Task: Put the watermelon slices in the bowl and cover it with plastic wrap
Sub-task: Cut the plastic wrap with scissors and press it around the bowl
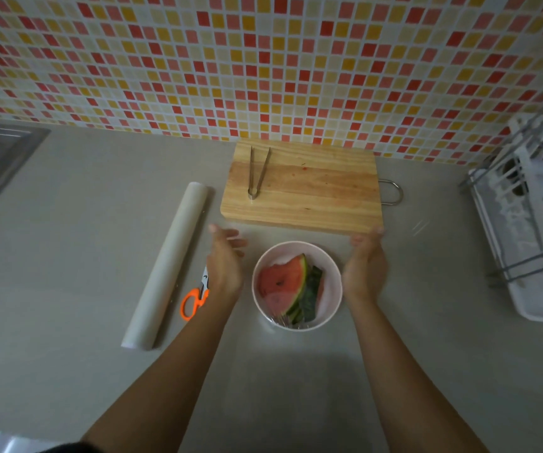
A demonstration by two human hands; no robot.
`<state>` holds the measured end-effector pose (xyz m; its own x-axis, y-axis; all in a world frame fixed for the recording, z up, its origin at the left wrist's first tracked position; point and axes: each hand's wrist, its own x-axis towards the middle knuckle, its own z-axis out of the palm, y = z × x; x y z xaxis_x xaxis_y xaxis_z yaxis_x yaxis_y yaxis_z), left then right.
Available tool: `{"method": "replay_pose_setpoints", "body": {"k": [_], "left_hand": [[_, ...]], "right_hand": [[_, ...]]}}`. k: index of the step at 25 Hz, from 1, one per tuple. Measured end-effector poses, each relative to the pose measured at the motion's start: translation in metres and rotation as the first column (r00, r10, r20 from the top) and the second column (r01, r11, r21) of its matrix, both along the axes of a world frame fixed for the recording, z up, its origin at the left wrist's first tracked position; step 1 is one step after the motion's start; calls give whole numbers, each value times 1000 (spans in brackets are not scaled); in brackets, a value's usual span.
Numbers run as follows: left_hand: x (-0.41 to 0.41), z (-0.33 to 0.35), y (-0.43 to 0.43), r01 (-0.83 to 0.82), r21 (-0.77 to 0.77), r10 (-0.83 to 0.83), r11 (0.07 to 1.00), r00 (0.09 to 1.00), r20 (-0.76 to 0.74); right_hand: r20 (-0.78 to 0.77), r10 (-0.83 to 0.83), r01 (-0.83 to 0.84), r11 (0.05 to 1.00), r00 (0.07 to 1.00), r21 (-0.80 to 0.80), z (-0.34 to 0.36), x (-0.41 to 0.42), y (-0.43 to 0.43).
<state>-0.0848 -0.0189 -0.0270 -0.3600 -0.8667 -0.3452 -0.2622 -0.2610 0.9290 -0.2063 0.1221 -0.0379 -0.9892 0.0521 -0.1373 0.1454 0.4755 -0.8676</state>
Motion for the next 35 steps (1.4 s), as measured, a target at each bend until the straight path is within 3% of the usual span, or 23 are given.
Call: {"method": "replay_pose_setpoints", "body": {"k": [2,4,5,7,10,11,13,16,18,20,22,26,29,32,35], "left_hand": [[27,-4,22,-84,39,85,996,996,-6],[47,-7,50,13,62,-11,998,999,-35],[51,-8,56,71,87,-64,994,995,-81],[44,-9,47,209,120,-186,971,966,-178],[36,-6,23,346,111,-306,932,913,-270],[37,-7,24,359,75,-327,930,903,-278],[42,-12,36,365,11,-349,931,898,-267],[40,-20,51,414,-24,-405,910,877,-259],[33,-22,50,452,-139,-471,881,865,-174],[29,-24,49,494,-362,-527,790,850,10],[27,-29,50,485,-427,-507,763,859,70],[24,-28,55,390,-178,-402,903,915,-33],[20,-13,50,439,140,-386,888,875,-292],[30,-12,59,399,227,-310,888,887,-343],[43,-18,73,397,159,-335,904,888,-314]], "right_hand": [[64,213,-190,947,975,-260,-2,4,6],[177,453,-375,859,874,-349,-3,16,8],[228,482,-378,844,846,-381,-6,22,7],[251,383,-267,879,889,-395,-12,34,11],[111,61,-30,965,992,-259,-13,44,27],[60,27,-13,975,998,-224,-13,44,33],[12,150,-142,957,989,-251,-16,45,39],[56,389,-343,864,920,-367,-23,45,32],[71,402,-330,830,913,-449,-29,44,29],[83,377,-290,819,923,-494,-33,44,27],[92,341,-251,826,936,-504,-33,43,23],[160,289,-158,821,944,-549,-31,46,20],[295,301,-108,842,907,-529,-23,43,21],[262,362,-183,831,894,-525,-17,36,24],[164,366,-243,833,916,-497,-15,43,26]]}}
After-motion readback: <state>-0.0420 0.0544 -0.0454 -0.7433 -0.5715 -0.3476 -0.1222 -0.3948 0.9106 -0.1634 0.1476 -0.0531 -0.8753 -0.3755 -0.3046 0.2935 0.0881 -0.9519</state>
